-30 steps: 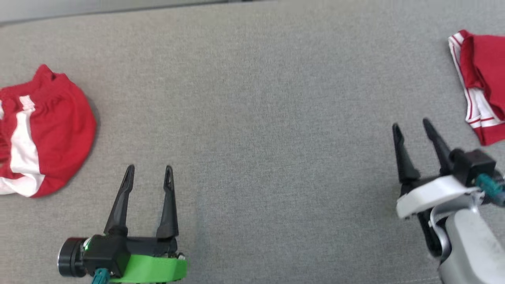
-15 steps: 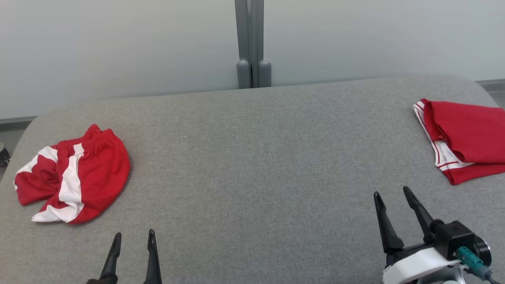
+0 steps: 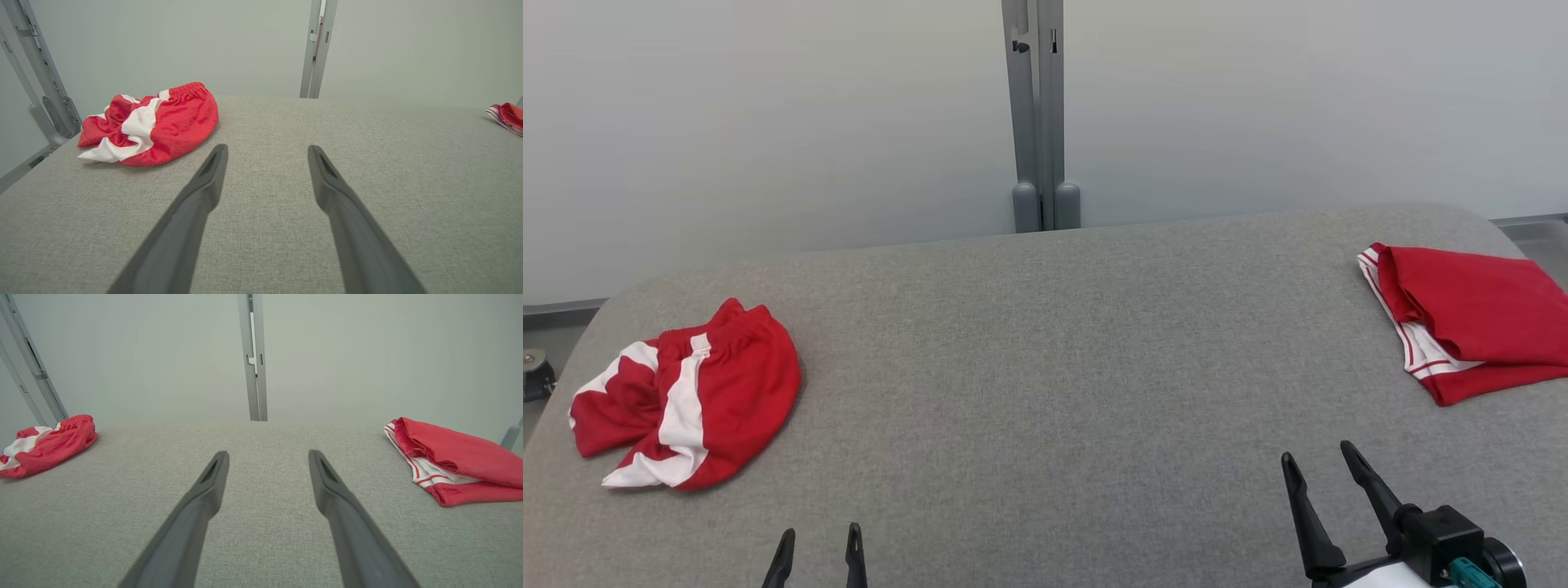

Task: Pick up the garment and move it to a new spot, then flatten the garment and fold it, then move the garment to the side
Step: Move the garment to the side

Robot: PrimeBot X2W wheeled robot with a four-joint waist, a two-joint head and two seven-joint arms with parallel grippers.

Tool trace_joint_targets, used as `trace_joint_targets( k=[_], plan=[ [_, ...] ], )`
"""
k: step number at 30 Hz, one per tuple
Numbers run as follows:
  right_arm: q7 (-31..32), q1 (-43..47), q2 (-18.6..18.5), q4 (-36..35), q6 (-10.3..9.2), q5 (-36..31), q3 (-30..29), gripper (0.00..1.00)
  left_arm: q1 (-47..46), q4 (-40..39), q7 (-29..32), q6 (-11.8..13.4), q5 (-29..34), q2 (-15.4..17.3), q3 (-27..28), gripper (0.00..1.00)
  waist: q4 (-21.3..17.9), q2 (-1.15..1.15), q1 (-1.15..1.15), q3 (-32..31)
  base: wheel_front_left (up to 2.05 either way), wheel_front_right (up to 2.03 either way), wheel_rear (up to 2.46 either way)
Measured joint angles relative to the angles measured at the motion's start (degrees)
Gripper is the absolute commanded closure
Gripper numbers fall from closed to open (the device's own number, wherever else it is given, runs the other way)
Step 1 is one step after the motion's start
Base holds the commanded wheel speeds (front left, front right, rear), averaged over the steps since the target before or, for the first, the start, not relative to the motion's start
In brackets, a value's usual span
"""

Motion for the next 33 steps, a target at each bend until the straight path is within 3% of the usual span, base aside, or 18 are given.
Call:
trace_joint_targets(
  k=[33],
  plan=[
    [0.0, 0.0, 0.7, 0.1, 0.0, 0.3, -0.1, 0.0, -0.1, 1.0, 0.0, 0.2, 1.3, 0.0, -1.9, 0.0, -0.7, 0.0, 0.0, 0.3, 0.0, 0.0, 0.0]
  ],
)
